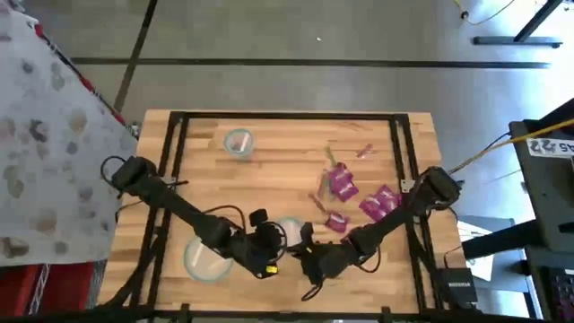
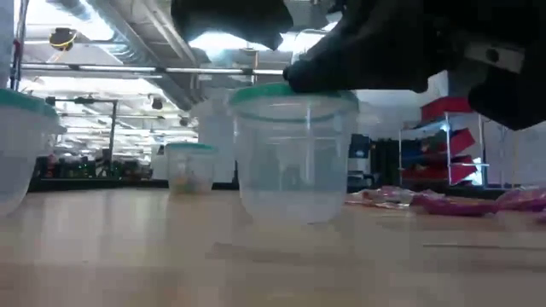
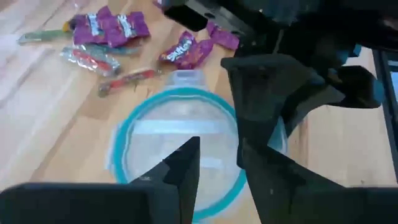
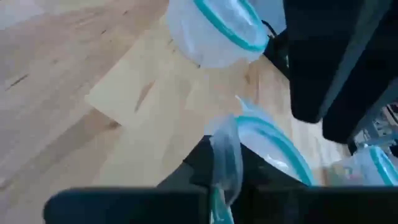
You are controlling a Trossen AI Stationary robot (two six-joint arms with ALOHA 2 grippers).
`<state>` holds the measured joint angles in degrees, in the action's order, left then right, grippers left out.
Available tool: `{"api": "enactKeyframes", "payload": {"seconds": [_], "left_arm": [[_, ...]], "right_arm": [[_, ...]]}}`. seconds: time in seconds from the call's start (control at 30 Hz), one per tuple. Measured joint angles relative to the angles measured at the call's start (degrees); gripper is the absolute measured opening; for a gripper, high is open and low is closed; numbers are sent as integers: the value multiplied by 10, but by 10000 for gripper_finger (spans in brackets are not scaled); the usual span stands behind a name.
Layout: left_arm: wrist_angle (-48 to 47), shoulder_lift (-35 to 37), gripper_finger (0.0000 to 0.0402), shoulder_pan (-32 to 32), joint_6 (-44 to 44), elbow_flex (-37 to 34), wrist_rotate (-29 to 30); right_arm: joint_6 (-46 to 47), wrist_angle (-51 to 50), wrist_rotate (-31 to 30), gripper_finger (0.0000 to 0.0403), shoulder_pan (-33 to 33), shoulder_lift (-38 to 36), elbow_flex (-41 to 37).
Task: Sort candy
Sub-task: Open the bottom small transparent bin
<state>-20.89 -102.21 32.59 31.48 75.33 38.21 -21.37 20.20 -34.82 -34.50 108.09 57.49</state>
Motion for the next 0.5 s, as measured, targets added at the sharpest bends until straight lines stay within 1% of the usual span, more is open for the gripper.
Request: {"api": "enactKeyframes", "payload": {"seconds": [0.13, 0.23, 0.37, 0.5], "left_arm": [[-7, 4, 107, 7, 1, 0, 24], [-14, 9, 107, 10, -1, 0, 43], [-14, 28, 107, 18, -19, 0, 84], [-25, 55, 107, 31, -29, 1, 133]], "right_arm": [[-14, 7, -19, 6, 0, -15, 0], [-21, 7, -48, 6, 0, -30, 0], [-61, 8, -88, 4, 5, -40, 0], [-74, -9, -80, 4, 46, -40, 0]]}}
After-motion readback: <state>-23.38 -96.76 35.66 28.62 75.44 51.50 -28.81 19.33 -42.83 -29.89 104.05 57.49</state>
